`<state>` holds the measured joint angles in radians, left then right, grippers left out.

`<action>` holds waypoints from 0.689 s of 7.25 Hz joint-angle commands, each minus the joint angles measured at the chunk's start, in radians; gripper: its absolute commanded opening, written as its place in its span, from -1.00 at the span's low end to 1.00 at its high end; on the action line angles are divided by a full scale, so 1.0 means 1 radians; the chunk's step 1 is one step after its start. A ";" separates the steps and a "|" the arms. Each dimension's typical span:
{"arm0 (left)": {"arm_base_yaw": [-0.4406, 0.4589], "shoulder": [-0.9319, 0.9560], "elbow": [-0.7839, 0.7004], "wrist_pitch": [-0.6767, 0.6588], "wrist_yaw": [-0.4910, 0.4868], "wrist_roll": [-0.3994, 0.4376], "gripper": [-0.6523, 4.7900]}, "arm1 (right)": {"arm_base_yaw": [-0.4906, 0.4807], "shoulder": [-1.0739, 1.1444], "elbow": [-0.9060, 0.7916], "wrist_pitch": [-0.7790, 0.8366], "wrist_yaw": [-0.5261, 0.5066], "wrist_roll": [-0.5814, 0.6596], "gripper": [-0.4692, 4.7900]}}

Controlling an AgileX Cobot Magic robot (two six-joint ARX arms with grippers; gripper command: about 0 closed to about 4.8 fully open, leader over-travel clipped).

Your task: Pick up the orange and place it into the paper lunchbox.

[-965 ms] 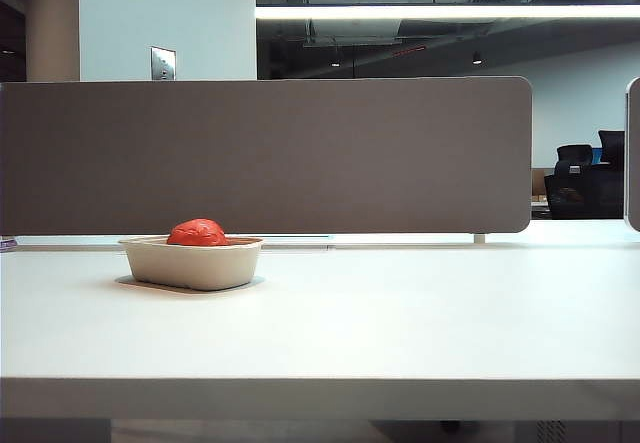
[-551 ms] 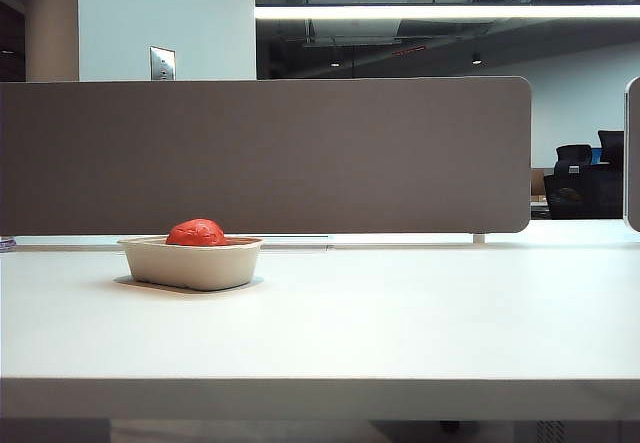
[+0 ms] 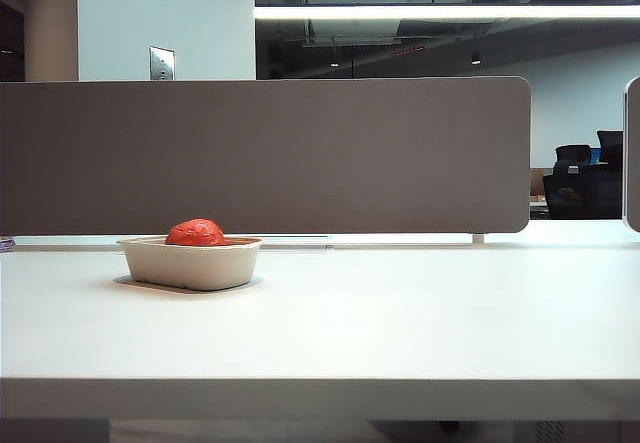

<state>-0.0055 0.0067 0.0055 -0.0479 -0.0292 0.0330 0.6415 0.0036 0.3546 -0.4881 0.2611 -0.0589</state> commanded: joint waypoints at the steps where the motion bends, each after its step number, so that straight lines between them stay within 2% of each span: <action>1: 0.000 -0.003 -0.002 0.004 -0.009 0.004 -0.78 | 0.002 0.000 0.003 0.013 -0.002 0.006 -0.84; 5: 0.001 -0.003 -0.002 0.003 -0.016 0.004 -0.78 | 0.002 0.000 0.003 0.013 -0.002 0.006 -0.84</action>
<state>-0.0051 0.0067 0.0055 -0.0509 -0.0425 0.0330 0.6415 0.0036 0.3546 -0.4881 0.2611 -0.0586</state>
